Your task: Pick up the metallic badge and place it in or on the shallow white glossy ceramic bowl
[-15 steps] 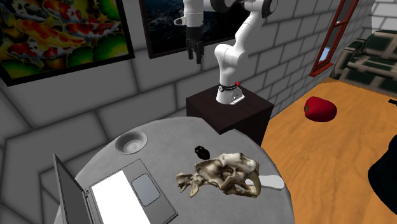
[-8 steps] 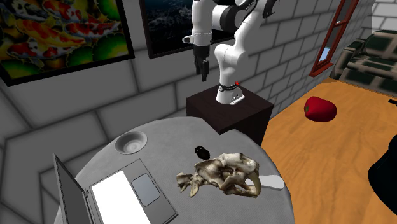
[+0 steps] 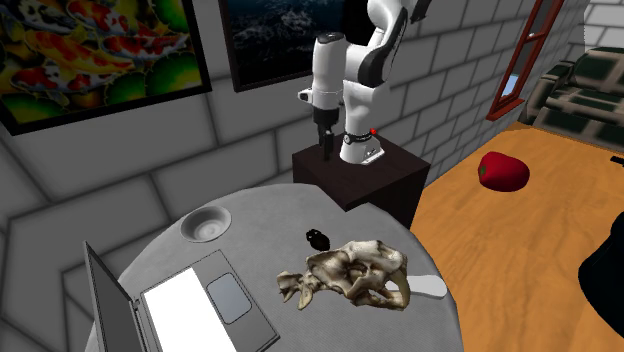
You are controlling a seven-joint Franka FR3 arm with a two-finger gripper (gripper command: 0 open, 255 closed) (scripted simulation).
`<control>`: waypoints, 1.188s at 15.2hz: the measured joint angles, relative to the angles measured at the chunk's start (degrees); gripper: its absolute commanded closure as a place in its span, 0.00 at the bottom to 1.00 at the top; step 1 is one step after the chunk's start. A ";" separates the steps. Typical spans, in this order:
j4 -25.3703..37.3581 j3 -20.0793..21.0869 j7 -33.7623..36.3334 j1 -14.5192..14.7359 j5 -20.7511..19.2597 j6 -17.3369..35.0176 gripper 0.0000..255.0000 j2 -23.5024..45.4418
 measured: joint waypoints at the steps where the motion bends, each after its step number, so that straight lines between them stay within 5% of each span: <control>1: 0.67 2.17 2.89 -0.81 -0.34 1.89 0.00 2.53; 6: 3.34 11.50 17.62 -6.22 -5.81 10.27 0.00 14.67; 10: 8.28 18.30 36.08 -11.42 -20.14 15.35 0.00 29.26; 13: 12.62 16.37 51.82 -9.29 -34.31 16.78 0.00 40.90; 18: 21.96 6.67 68.74 0.87 -47.62 16.53 0.00 55.66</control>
